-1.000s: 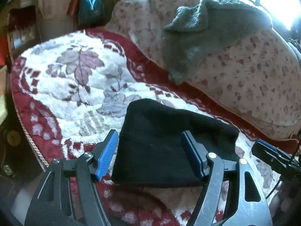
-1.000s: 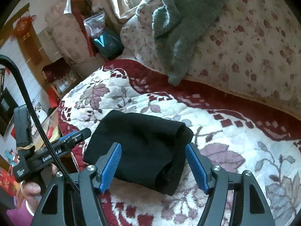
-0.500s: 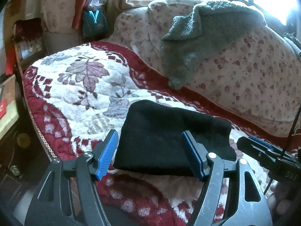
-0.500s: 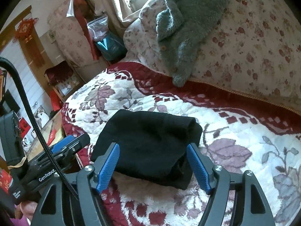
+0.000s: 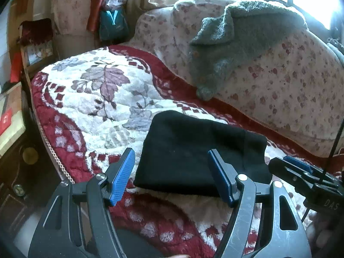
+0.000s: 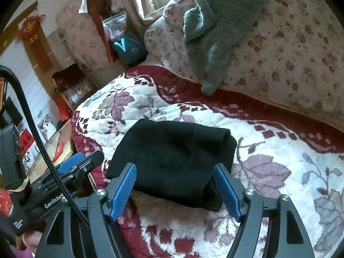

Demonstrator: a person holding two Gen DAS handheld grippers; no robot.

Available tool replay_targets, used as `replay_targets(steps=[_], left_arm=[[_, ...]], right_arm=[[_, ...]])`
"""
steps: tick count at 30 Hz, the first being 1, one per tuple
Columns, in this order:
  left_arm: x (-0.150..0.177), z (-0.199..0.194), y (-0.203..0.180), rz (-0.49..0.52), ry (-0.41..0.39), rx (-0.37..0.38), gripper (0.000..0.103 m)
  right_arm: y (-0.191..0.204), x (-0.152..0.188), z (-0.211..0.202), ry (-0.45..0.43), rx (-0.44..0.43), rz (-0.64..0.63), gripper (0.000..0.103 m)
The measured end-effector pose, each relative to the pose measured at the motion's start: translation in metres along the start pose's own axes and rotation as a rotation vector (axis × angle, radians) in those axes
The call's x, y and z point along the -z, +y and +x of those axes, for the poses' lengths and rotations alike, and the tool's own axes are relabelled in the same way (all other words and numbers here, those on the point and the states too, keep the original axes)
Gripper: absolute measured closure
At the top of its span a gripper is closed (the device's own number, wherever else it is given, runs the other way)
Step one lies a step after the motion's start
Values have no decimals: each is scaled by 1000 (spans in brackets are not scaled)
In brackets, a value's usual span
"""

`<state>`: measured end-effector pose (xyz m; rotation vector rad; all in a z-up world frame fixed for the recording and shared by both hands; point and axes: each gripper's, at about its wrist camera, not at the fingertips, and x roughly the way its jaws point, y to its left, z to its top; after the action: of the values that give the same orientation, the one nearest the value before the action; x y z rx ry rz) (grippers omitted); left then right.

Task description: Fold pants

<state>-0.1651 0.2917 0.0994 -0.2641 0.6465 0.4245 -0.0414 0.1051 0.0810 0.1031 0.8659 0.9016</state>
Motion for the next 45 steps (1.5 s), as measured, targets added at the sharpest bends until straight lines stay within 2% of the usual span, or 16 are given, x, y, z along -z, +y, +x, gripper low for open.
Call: replay_targets(steps=[45], left_arm=[[-1, 3, -2, 21, -1, -9, 32]], right_arm=[[1, 1, 7, 21, -6, -11, 31]])
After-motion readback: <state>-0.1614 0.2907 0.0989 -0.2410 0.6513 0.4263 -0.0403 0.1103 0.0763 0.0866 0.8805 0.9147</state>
